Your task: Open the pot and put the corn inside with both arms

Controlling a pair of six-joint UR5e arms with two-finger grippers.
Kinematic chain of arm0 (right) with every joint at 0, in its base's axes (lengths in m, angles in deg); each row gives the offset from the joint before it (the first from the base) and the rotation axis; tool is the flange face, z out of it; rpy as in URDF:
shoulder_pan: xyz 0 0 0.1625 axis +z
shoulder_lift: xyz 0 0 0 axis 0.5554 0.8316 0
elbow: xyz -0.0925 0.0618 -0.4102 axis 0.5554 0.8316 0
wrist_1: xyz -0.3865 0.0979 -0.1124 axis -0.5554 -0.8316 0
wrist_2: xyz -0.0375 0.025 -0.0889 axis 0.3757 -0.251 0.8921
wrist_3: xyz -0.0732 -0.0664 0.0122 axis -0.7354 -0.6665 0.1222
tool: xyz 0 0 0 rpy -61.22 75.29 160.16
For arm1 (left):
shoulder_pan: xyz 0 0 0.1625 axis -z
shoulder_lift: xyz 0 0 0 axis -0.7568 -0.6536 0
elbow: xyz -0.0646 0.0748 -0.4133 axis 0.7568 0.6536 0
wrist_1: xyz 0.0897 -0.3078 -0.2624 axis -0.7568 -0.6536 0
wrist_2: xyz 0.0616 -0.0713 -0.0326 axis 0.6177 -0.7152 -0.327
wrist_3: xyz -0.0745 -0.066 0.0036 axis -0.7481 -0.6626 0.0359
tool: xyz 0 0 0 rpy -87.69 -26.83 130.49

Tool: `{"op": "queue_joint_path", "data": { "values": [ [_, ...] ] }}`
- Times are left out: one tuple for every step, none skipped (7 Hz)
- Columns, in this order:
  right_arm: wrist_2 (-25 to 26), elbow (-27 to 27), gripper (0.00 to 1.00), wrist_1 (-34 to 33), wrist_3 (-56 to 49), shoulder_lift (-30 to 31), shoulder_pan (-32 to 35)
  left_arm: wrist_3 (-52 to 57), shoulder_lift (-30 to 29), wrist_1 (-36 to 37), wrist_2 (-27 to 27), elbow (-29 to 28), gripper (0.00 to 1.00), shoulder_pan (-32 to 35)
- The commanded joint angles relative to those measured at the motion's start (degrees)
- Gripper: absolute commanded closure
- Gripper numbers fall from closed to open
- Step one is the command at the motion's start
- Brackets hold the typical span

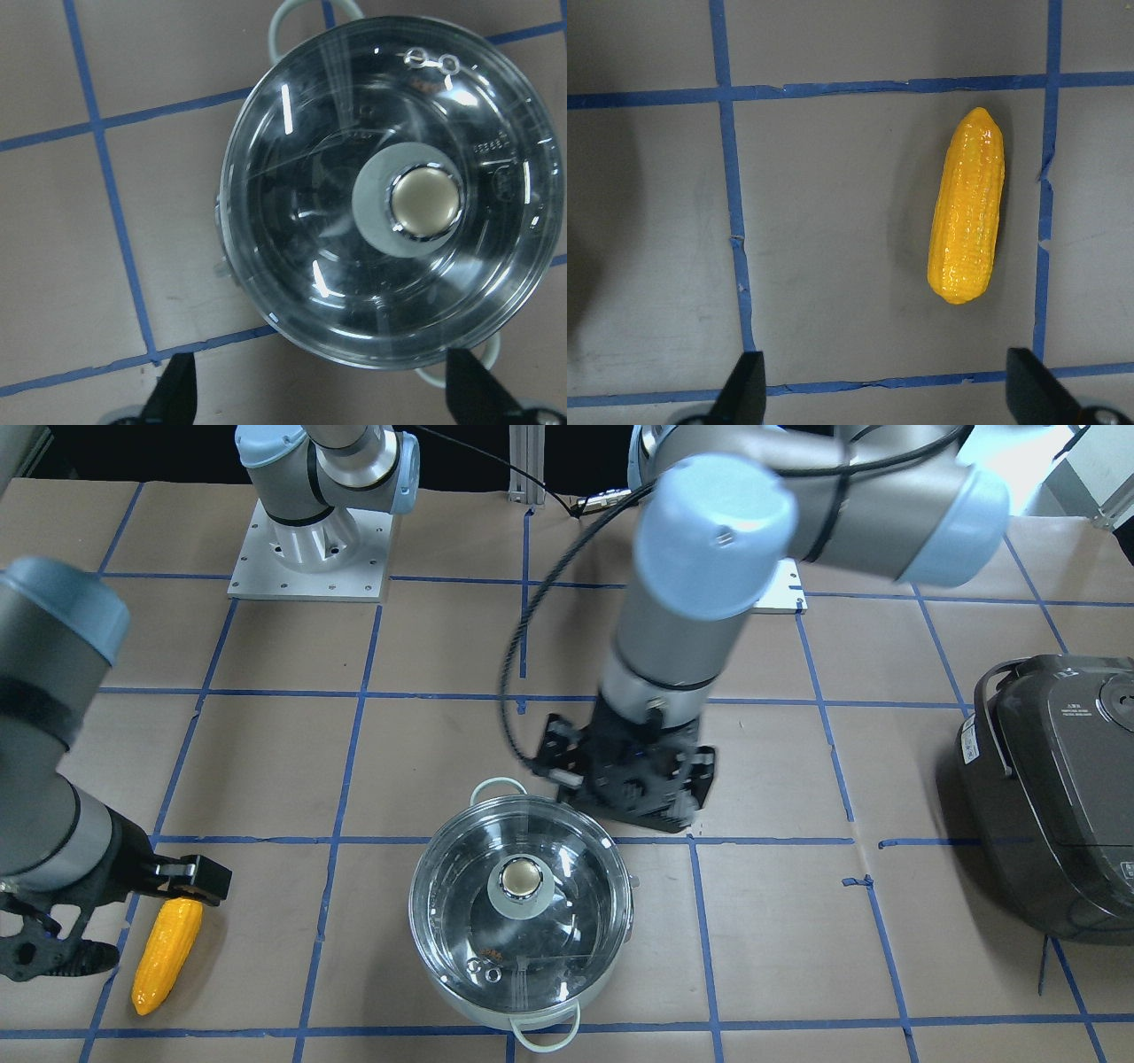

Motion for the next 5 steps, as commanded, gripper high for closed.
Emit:
{"op": "queue_joint_path", "data": {
  "values": [
    [-0.38, -1.92, 0.06, -6.19, -3.59, -5.61, -3.51, -3.59, -7.2, 1.86, -0.06, -5.12, 0.0, 4.44],
    [-0.03, -5.94, 0.08, -11.19, -5.35, -6.41, -3.78, -5.07, -8.62, 3.96, -0.24, -5.04, 0.0, 5.76],
    [-0.2, -8.24, 0.08, -16.02, -5.62, -6.68, -4.83, -5.17, -9.77, 4.59, -0.15, -5.04, 0.0, 5.86],
    [-0.38, -8.52, 0.12, -16.86, -6.15, -7.47, -5.62, -5.09, -10.21, 4.77, 0.02, -4.78, 0.0, 5.86],
    [-0.47, -8.35, 0.15, -16.95, -6.24, -8.35, -5.72, -4.39, -10.13, 4.17, 0.29, -4.52, 0.0, 5.86]
  ]
}}
